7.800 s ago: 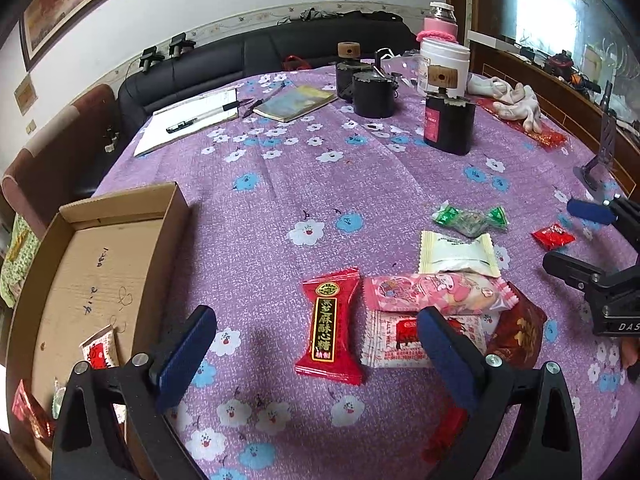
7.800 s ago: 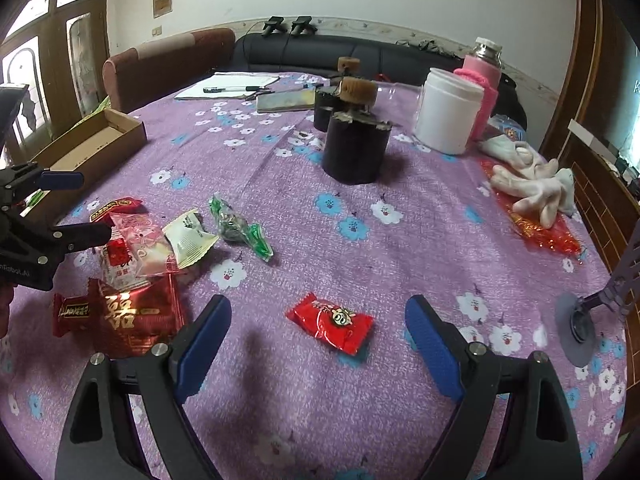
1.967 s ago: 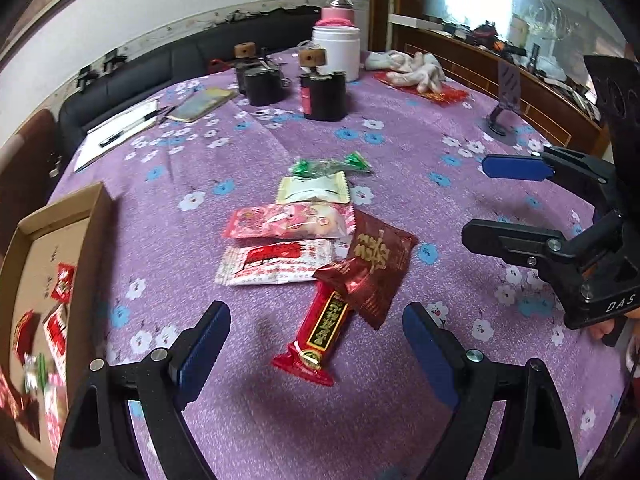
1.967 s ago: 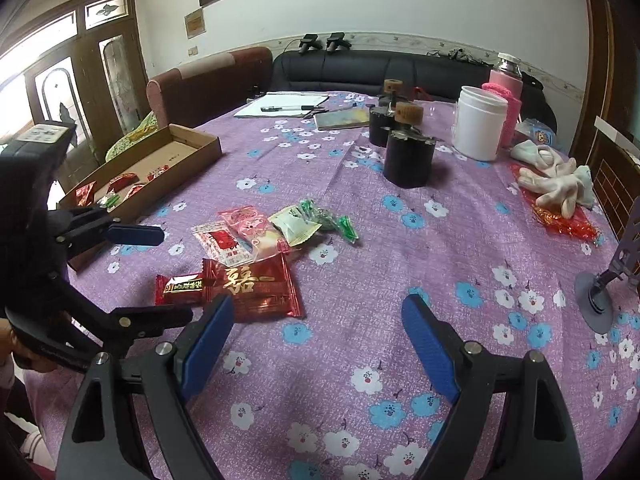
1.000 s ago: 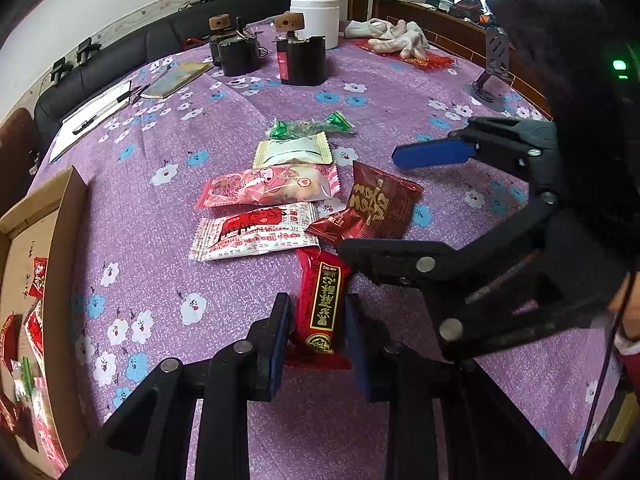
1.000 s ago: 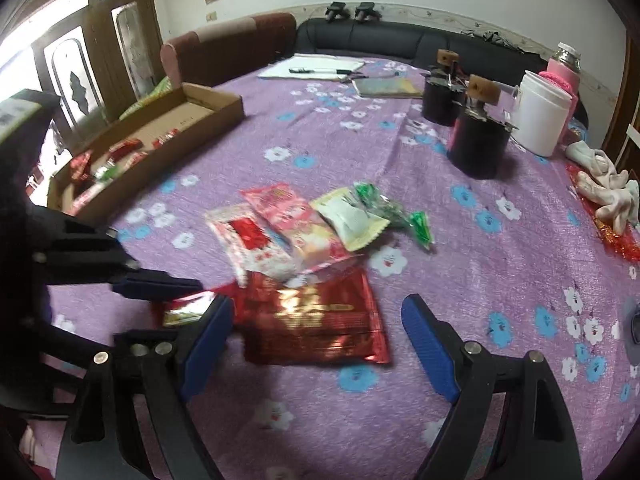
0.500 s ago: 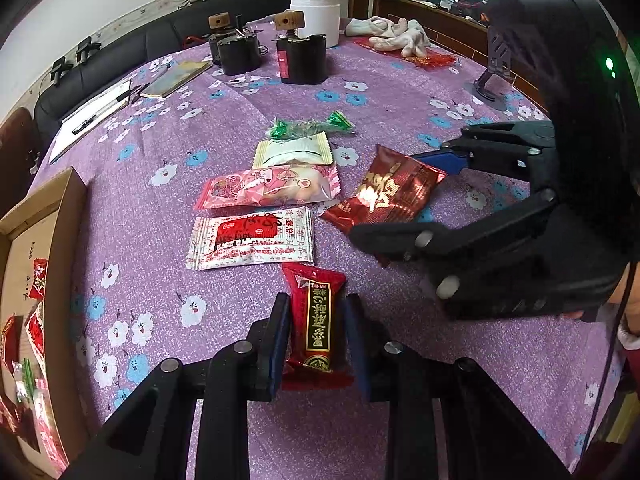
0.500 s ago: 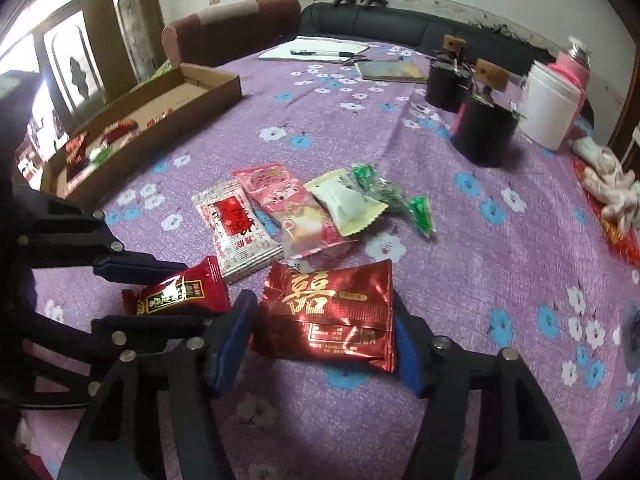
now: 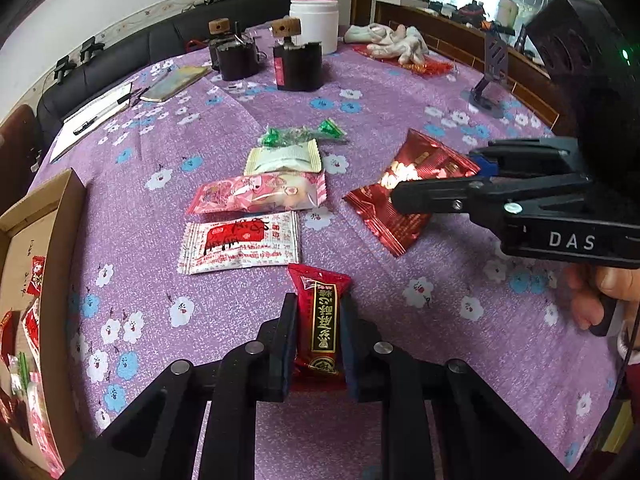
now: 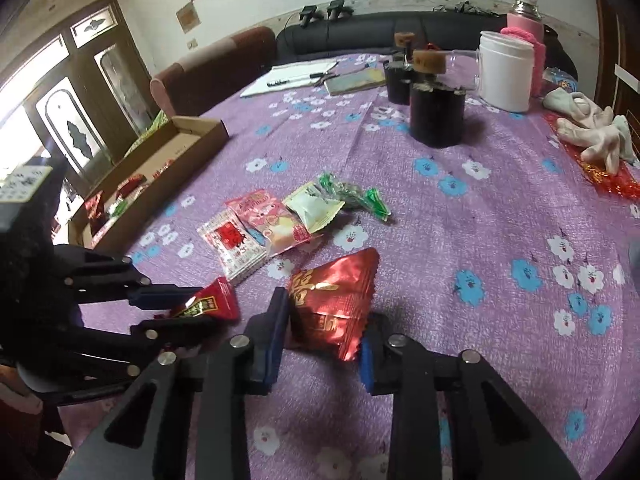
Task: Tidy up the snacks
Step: 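Carry both snacks over the cardboard tray and open both grippers to release them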
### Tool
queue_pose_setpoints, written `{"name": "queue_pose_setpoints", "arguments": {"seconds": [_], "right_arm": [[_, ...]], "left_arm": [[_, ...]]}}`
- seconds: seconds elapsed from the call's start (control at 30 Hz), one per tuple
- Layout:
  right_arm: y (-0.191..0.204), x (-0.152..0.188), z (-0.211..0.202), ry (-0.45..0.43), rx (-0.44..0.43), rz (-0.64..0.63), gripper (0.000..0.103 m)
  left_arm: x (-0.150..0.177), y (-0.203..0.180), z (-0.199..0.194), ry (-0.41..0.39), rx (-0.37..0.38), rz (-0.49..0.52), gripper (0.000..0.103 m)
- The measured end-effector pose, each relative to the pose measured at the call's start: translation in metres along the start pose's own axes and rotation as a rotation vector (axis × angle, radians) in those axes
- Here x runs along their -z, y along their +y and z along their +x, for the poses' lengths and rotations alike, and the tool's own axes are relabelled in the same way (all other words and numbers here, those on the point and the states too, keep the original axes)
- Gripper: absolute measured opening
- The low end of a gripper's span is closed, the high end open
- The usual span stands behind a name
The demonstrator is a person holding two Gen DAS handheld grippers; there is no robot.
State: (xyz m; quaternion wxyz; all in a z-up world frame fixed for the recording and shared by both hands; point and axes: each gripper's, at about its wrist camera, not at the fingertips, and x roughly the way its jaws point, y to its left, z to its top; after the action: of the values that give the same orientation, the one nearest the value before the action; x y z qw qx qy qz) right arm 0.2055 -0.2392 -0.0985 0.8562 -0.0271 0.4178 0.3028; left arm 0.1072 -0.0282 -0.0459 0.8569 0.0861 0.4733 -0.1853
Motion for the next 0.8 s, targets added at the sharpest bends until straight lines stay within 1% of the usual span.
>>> {"name": "queue_pose_setpoints", "arguments": {"seconds": [0.2,0.4,0.57,0.63,0.73,0.8], "right_arm": [[-0.002,0.003,-0.013,-0.028,-0.025,0.030,0.028],[0.005,0.003,-0.022,-0.055,-0.047,0.035,0.028],[0.029,-0.003,-0.023,-0.072,-0.068,0.003,0.029],[0.039,-0.006,-0.022,-0.076,-0.079,-0.012,0.029],[0.057,-0.010,-0.022,-0.083,-0.090,-0.040,0.029],[0.071,-0.015,-0.021,-0.091,-0.101,-0.060,0.029]], "left_arm": [[0.001,0.007,-0.015,-0.036,-0.013,-0.031,0.019],[0.005,0.026,-0.037,-0.084,-0.072,-0.094,0.019],[0.012,0.043,-0.057,-0.128,-0.141,-0.149,0.019],[0.015,0.050,-0.064,-0.142,-0.155,-0.169,0.019],[0.022,0.061,-0.077,-0.162,-0.205,-0.189,0.019],[0.025,0.069,-0.083,-0.172,-0.217,-0.207,0.019]]}}
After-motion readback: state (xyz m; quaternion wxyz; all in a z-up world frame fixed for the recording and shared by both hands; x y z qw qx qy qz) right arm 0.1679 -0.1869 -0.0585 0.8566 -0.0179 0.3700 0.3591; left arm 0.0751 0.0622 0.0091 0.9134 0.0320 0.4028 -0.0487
